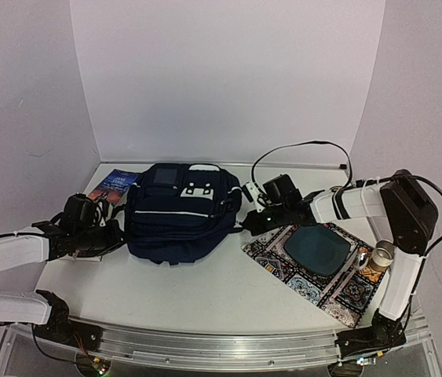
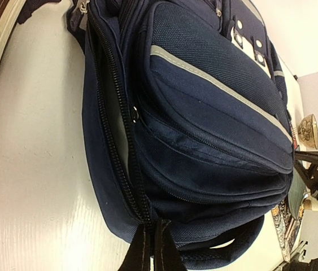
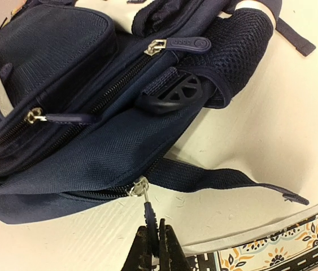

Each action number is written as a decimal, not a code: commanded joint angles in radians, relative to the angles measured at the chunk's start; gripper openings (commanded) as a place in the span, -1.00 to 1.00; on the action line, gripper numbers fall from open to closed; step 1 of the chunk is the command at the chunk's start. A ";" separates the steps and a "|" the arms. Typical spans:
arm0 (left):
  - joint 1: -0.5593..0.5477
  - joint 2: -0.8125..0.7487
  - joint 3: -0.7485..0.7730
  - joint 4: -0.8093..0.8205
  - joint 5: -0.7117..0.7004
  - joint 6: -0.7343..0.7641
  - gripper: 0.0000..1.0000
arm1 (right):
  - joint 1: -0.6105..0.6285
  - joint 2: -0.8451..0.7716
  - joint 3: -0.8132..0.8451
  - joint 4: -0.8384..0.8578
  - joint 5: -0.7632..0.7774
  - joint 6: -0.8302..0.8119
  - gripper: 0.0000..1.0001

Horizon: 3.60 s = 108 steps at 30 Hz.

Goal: Pack the student bag
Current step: Unzip the largest pocket of the student bag, then pick up the largest pocket of the bag from the student bag, then pick up the book at the center of the board.

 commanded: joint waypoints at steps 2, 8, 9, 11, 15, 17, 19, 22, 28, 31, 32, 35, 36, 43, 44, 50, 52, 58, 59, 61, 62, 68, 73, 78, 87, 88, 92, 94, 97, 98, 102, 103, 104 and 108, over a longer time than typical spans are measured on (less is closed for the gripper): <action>0.035 -0.004 -0.022 -0.039 -0.045 0.068 -1.00 | -0.080 0.014 0.041 -0.114 0.141 0.009 -1.00; 0.030 0.053 0.013 0.018 0.028 0.090 -1.00 | 0.056 -0.022 0.006 -0.094 0.181 -0.060 -0.95; 0.030 0.058 0.015 0.031 0.032 0.092 -1.00 | 0.069 -0.032 -0.008 -0.085 0.203 -0.069 -0.89; 0.029 0.074 0.021 0.053 0.048 0.099 -1.00 | 0.109 -0.057 -0.032 -0.067 0.258 -0.107 -0.69; 0.026 0.110 0.045 0.074 0.065 0.126 -1.00 | 0.200 -0.105 -0.024 -0.062 0.362 -0.211 -0.03; 0.024 0.125 0.054 0.080 0.068 0.139 -1.00 | 0.231 -0.121 -0.010 -0.052 0.383 -0.277 0.18; 0.022 0.137 0.065 0.090 0.078 0.149 -1.00 | 0.265 -0.127 0.007 -0.043 0.378 -0.339 0.39; 0.017 0.168 0.082 0.103 0.092 0.163 -0.98 | 0.306 -0.108 0.044 -0.025 0.305 -0.429 0.52; 0.008 0.222 0.120 0.114 0.115 0.189 -0.97 | 0.368 0.012 0.147 -0.028 0.274 -0.590 0.59; 0.004 0.228 0.131 0.115 0.128 0.199 -0.96 | 0.370 0.071 0.197 -0.032 0.286 -0.641 0.60; 0.003 0.229 0.133 0.114 0.131 0.202 -0.96 | 0.370 0.093 0.215 -0.036 0.291 -0.658 0.60; 0.002 0.231 0.133 0.114 0.137 0.208 -0.96 | 0.370 0.144 0.263 -0.046 0.303 -0.695 0.59; 0.002 0.233 0.132 0.114 0.141 0.210 -0.96 | 0.370 0.165 0.278 -0.046 0.319 -0.706 0.58; 0.002 0.228 0.128 0.106 0.169 0.213 -0.95 | 0.368 0.248 0.338 -0.045 0.411 -0.787 0.31; 0.002 0.226 0.128 0.104 0.170 0.213 -0.93 | 0.369 0.251 0.341 -0.045 0.424 -0.798 0.11; 0.002 0.216 0.158 0.055 0.127 0.228 -0.62 | 0.355 0.183 0.336 -0.043 0.441 -0.792 -0.94; 0.002 0.205 0.186 0.008 0.072 0.245 -0.44 | 0.345 0.134 0.327 -0.043 0.426 -0.769 -1.00; 0.003 0.181 0.323 -0.183 -0.168 0.310 0.04 | 0.299 0.033 0.348 -0.065 0.410 -0.681 -1.00; 0.004 0.177 0.345 -0.210 -0.215 0.320 0.10 | 0.296 0.030 0.356 -0.066 0.423 -0.672 -1.00; 0.005 0.169 0.377 -0.268 -0.307 0.333 0.22 | 0.293 0.030 0.375 -0.066 0.448 -0.656 -1.00; 0.006 0.165 0.388 -0.291 -0.351 0.335 0.30 | 0.292 0.034 0.385 -0.066 0.456 -0.647 -1.00; 0.023 0.183 0.434 -0.412 -0.582 0.333 0.79 | 0.291 0.043 0.407 -0.066 0.491 -0.596 -1.00; 0.092 0.285 0.469 -0.464 -0.661 0.364 0.86 | 0.291 0.032 0.379 -0.037 0.419 -0.561 -1.00; 0.185 0.422 0.512 -0.489 -0.582 0.410 0.79 | 0.291 0.032 0.359 -0.004 0.384 -0.546 -1.00; 0.321 0.642 0.603 -0.502 -0.459 0.484 0.60 | 0.292 0.028 0.333 0.027 0.359 -0.544 -1.00; 0.329 0.663 0.615 -0.506 -0.461 0.488 0.59 | 0.292 0.026 0.330 0.031 0.358 -0.543 -1.00; 0.335 0.746 0.661 -0.537 -0.527 0.494 0.62 | 0.291 0.018 0.311 0.044 0.351 -0.541 -1.00; 0.336 0.778 0.674 -0.552 -0.555 0.499 0.65 | 0.291 0.011 0.301 0.051 0.348 -0.543 -1.00; 0.336 0.827 0.685 -0.574 -0.578 0.500 0.65 | 0.291 0.003 0.285 0.063 0.342 -0.544 -1.00; 0.336 0.852 0.686 -0.579 -0.584 0.500 0.65 | 0.291 0.001 0.282 0.067 0.340 -0.543 -1.00; 0.336 0.932 0.683 -0.602 -0.584 0.490 0.53 | 0.291 -0.007 0.271 0.076 0.331 -0.542 -1.00; 0.336 0.947 0.683 -0.610 -0.586 0.487 0.43 | 0.291 -0.009 0.268 0.077 0.330 -0.542 -1.00; 0.336 0.958 0.683 -0.621 -0.590 0.481 0.35 | 0.291 -0.012 0.264 0.079 0.330 -0.543 -1.00; 0.336 0.967 0.689 -0.645 -0.598 0.463 0.04 | 0.291 -0.021 0.251 0.087 0.331 -0.544 -1.00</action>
